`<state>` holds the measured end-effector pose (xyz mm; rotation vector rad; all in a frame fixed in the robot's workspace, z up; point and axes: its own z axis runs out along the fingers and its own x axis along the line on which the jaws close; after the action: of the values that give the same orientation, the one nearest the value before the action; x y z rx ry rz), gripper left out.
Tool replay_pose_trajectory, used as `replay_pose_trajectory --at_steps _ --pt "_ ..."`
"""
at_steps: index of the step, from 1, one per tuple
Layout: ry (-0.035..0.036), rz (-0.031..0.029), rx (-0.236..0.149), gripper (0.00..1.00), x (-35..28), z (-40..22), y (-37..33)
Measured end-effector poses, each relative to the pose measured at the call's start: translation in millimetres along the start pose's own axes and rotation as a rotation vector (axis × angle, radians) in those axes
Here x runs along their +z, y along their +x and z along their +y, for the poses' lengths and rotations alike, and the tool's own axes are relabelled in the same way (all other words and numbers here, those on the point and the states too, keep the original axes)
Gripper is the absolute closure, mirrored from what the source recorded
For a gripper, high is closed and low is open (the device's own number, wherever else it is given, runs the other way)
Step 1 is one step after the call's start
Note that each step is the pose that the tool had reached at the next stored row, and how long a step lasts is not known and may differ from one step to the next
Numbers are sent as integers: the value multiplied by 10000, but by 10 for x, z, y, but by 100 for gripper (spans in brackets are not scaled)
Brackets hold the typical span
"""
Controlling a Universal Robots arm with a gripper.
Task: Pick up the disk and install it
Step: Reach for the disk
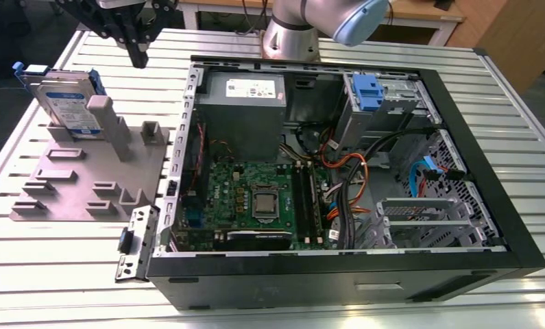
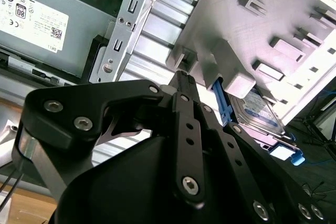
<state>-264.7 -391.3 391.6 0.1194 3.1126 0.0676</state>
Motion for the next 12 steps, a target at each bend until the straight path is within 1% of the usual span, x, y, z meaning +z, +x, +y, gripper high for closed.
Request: replay_pose_trajectory --at_steps 6,12 --pt "0 -1 -1 89 1 9 4" --pt "0 -1 -1 89 0 6 38"
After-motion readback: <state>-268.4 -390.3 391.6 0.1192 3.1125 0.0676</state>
